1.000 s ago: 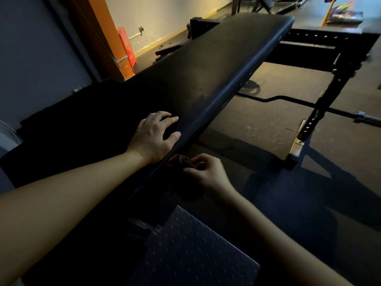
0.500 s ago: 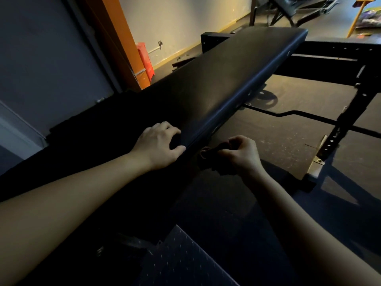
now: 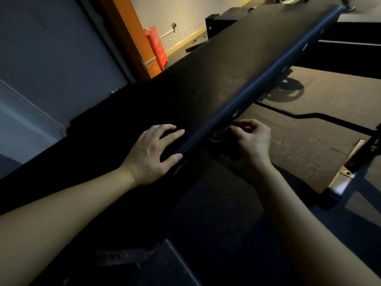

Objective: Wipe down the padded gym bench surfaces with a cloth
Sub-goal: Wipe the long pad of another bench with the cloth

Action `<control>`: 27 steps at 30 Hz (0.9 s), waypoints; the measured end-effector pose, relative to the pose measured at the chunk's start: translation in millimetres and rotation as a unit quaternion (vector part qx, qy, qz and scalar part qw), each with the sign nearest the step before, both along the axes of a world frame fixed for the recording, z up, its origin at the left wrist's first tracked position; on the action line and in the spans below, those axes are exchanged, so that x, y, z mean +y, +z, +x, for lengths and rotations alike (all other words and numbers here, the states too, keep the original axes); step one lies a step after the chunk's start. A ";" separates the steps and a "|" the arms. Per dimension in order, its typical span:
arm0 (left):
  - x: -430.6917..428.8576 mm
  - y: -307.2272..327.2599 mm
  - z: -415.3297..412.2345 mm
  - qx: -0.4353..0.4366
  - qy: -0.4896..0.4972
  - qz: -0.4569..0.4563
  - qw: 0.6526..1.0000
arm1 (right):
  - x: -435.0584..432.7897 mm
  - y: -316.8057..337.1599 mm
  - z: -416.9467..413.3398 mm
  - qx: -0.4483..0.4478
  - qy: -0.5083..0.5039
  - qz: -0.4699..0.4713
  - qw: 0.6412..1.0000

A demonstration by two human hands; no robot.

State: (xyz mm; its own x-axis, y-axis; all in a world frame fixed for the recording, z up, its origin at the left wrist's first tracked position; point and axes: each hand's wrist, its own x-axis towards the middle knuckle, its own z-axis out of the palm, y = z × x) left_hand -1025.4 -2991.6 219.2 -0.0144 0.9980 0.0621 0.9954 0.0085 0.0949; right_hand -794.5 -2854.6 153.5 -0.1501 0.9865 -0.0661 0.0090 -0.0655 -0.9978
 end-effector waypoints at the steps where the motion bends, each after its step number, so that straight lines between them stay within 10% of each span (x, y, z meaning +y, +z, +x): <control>1: 0.8 -0.4 -0.7 0.000 0.000 0.003 1.000 | 6.7 -1.1 -5.3 0.014 -0.008 -0.005 1.000; 11: 2.5 -5.4 -4.4 -0.017 -0.014 0.032 0.999 | -127.9 -15.8 -80.4 0.045 -0.015 0.051 0.998; 21: 3.5 -8.7 -6.5 -0.019 -0.016 0.041 0.999 | -10.8 -16.4 -57.0 -0.035 -0.158 0.111 0.981; 27: 4.0 -8.4 -4.7 -0.021 -0.016 0.050 0.998 | -119.7 -29.1 -78.2 -0.006 0.006 0.179 0.984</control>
